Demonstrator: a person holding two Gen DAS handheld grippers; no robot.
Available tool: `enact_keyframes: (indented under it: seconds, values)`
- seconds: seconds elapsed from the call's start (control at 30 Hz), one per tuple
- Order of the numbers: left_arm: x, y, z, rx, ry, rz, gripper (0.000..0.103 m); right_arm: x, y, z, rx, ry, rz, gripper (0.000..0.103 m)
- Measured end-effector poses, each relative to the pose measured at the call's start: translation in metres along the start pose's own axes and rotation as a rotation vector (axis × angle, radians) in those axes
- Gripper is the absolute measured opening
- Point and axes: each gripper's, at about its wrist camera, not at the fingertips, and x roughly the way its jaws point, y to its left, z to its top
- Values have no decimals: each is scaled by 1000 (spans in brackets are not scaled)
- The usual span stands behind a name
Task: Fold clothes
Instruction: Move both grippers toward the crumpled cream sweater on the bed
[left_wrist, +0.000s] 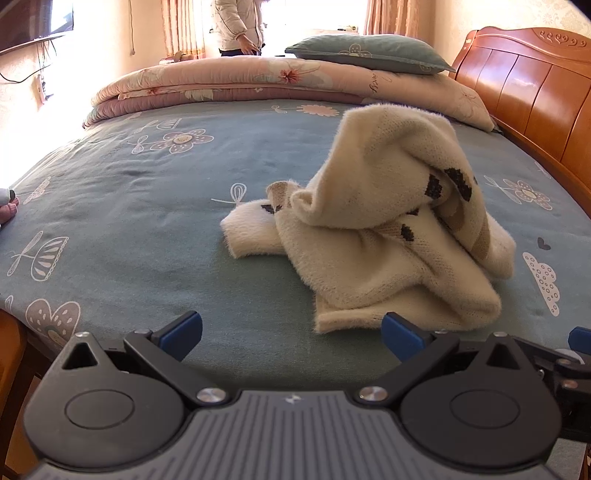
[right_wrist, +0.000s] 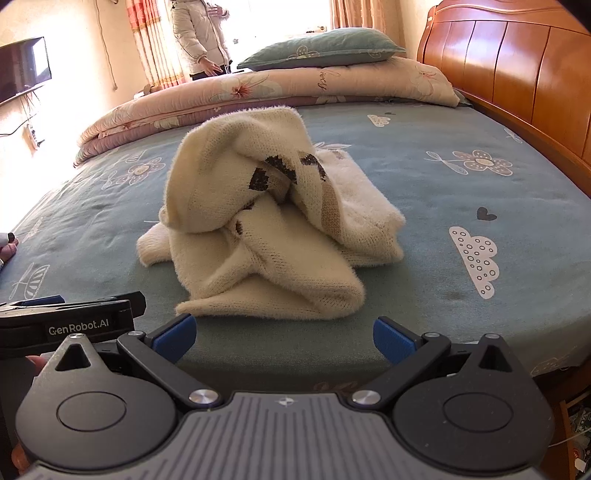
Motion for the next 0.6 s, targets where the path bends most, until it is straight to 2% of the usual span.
enact_keyframes:
  seconds: [0.33, 0.6]
  values:
    - [4, 6, -1, -37, 7, -32, 103, -10, -3, -1, 12, -86, 15, 103]
    - [5, -5, -3, 19, -24, -51, 103, -9, -3, -3, -16, -133, 26, 103]
